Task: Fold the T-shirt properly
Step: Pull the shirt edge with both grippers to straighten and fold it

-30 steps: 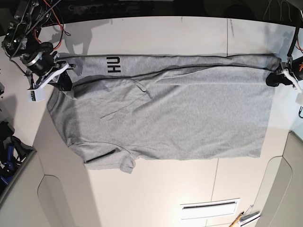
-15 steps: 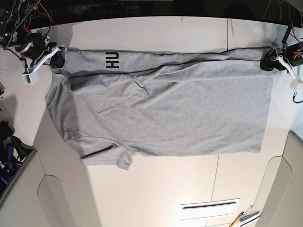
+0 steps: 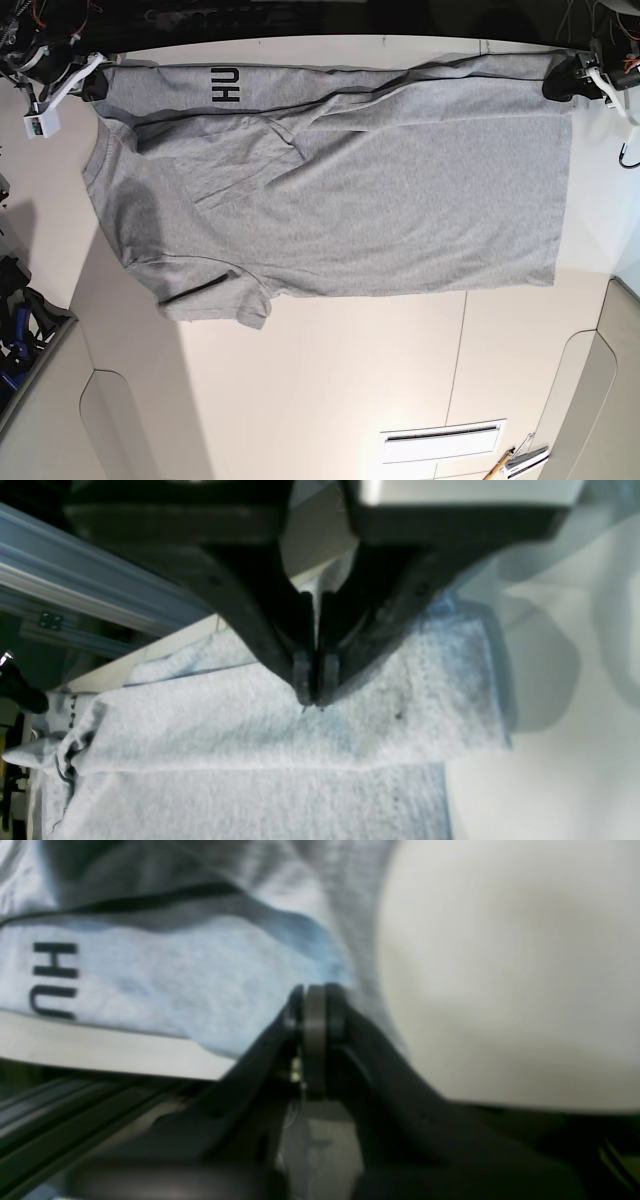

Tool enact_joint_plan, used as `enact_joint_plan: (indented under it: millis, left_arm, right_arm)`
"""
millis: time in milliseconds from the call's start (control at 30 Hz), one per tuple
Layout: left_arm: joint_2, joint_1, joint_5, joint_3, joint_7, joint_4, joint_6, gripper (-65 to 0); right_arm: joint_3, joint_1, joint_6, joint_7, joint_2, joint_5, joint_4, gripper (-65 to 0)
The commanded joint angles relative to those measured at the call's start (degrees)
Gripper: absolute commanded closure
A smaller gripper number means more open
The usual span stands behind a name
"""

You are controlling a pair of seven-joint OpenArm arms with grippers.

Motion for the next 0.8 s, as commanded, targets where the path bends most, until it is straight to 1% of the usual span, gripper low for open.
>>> enact_joint_plan:
  millis: [0,100,200,333,400,500,667,767]
  left_arm:
    - [-0.61,1.79,6.84,0.31,4.44,-0.33,1.56,-2.8]
    - [-0.61,1.92,6.86,0.31,4.46,-0.33,1.56,-2.8]
    - [-0.61,1.9,6.99,0.31,4.52,-0.33,1.56,-2.8]
    - [-0.63,1.9,9.81,0.2,4.48,-0.33,1.56,-2.8]
    - [-0.63,1.9,10.32,-0.7,4.46,-0.33,1.56,-2.8]
    - [-0.63,1.9,10.32,-3.67,4.46,-0.33,1.56,-2.8]
    - [-0.63,1.88,9.75,-11.78,4.44,-0.33,1.56,-2.8]
    - [-0.76,1.88,4.2,-15.37,4.5,-0.31,1.56,-3.0]
  right_arm:
    - [1.16,-0.33,0.15,0.55,0.81,0.72,1.03,0.0]
    - [2.43,-0.33,0.15,0.52,0.81,2.14,1.03,0.0]
    - [2.43,-0.35,0.15,0.48,0.81,1.86,1.03,0.0]
    - [2.45,-0.31,0.15,0.5,0.87,1.86,1.03,0.0]
    - [2.43,-0.33,0.15,0.5,1.42,1.75,1.03,0.0]
    - [2.49,-0.31,0.15,0.52,3.04,1.42,1.03,0.0]
    - [2.6,-0.31,0.13,0.52,6.21,1.49,1.03,0.0]
    - [2.6,-0.13,0.13,0.52,6.47,2.29,1.03,0.0]
